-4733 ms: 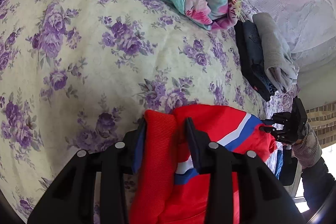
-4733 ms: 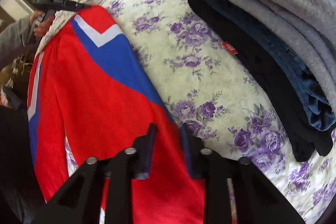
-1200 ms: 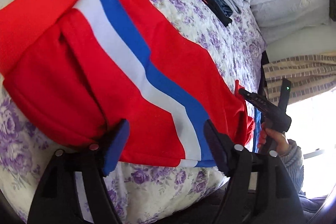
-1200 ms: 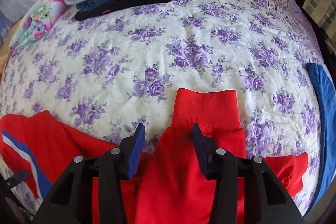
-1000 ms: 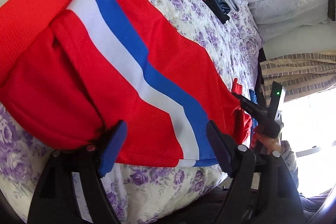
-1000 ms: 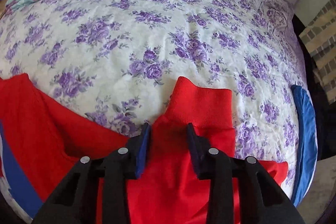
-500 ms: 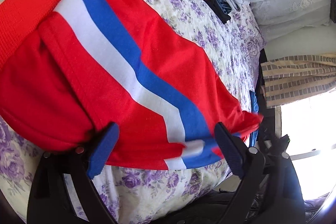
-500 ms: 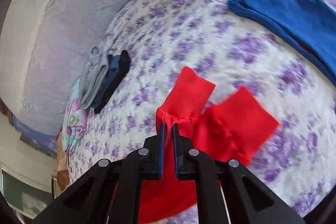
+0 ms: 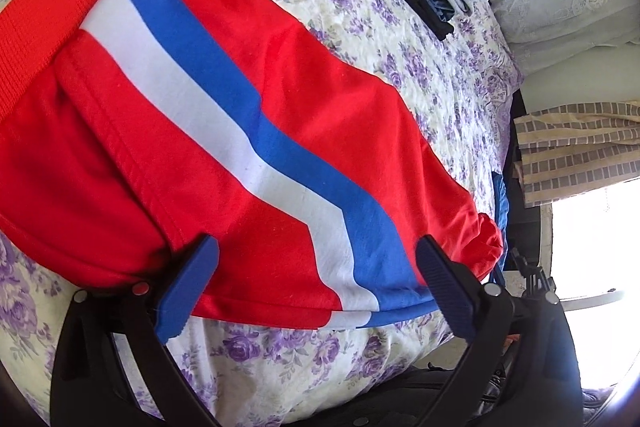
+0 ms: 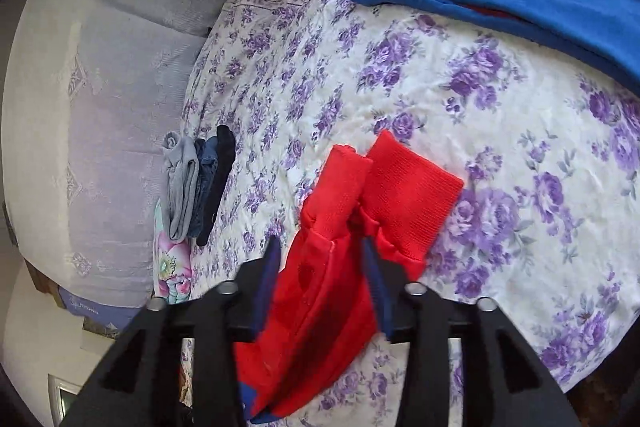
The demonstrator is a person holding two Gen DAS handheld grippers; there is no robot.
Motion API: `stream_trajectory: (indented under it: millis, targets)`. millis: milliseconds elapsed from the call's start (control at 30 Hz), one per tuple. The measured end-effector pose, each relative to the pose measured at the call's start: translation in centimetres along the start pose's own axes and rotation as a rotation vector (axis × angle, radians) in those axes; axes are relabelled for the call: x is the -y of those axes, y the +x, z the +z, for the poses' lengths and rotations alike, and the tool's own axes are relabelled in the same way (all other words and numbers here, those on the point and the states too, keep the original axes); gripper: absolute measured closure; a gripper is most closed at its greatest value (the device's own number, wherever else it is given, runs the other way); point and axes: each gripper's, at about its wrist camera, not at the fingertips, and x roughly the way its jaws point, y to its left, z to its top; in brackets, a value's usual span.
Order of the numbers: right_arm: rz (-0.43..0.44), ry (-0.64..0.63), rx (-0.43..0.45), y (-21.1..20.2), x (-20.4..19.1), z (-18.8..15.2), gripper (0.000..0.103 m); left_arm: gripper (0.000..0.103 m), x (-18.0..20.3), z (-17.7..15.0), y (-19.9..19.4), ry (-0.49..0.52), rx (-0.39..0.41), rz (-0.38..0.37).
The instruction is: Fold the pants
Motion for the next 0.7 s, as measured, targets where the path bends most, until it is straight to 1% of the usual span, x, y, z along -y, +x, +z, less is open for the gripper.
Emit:
stream_trajectory:
  millis: [33, 67, 100, 133, 167, 200, 233, 333, 367, 400, 433, 467, 533, 567, 633, 700]
  targets:
    - [0.004, -0.013, 0.002, 0.3, -0.5, 0.1, 0.053, 0.006, -0.1, 0.0, 0.0, -0.002, 0.001, -0.001]
    - [-0.026, -0.028, -0.007, 0.6, -0.9, 0.2, 0.053, 0.006, -0.1, -0.1, 0.0, -0.004, 0.003, -0.003]
    - [-0.082, -0.041, -0.053, 1.7, -1.1, 0.3, 0.055, 0.006, -0.1, -0.1, 0.0, -0.006, 0.005, -0.004]
    - [-0.108, -0.039, -0.09, 2.6, -1.0, 0.4, 0.06, 0.006, -0.1, -0.1, 0.0, -0.008, 0.007, -0.005]
    - [-0.125, -0.023, -0.108, 3.2, -0.6, 0.3, 0.085, 0.006, -0.2, -0.1, 0.0, -0.009, 0.007, -0.005]
    - [-0.127, -0.009, -0.113, 3.4, -0.4, 0.3, 0.09, 0.006, -0.1, -0.1, 0.0, -0.008, 0.007, -0.004]
    - [-0.102, -0.011, -0.097, 3.1, -0.7, 0.2, 0.092, 0.006, -0.1, -0.2, 0.0, -0.008, 0.007, -0.004]
    - [0.02, -0.13, -0.034, 0.5, -4.2, 0.1, 0.093, 0.006, -0.2, -0.2, -0.1, -0.009, 0.01, -0.008]
    - [0.044, -0.156, -0.021, -0.3, -4.9, 0.2, 0.093, 0.006, -0.2, -0.2, -0.1, -0.01, 0.01, -0.009]
    - [0.052, -0.157, -0.012, -0.9, -4.7, 0.3, 0.093, 0.006, -0.2, -0.2, -0.1, -0.01, 0.01, -0.008]
    - [0.036, -0.132, -0.014, -1.0, -3.8, 0.5, 0.093, 0.006, -0.2, -0.2, -0.1, -0.008, 0.009, -0.007]
    - [-0.004, -0.096, -0.021, -0.8, -2.2, 0.4, 0.093, 0.006, -0.2, -0.2, -0.1, -0.006, 0.008, -0.01]
    - [-0.098, -0.014, -0.071, 0.3, 1.8, -0.3, 0.093, 0.006, -0.2, -0.3, 0.0, -0.005, 0.007, -0.015]
    - [-0.113, 0.023, -0.089, 0.8, 3.3, -0.7, 0.093, 0.006, -0.2, -0.3, 0.0, -0.007, 0.008, -0.015]
    - [-0.078, 0.069, -0.085, 0.7, 4.2, -1.0, 0.093, 0.006, -0.2, -0.2, 0.0, -0.008, 0.006, -0.013]
    - [-0.06, 0.075, -0.091, 0.3, 3.6, -0.8, 0.09, 0.006, 0.0, -0.3, 0.0, -0.006, 0.003, -0.007]
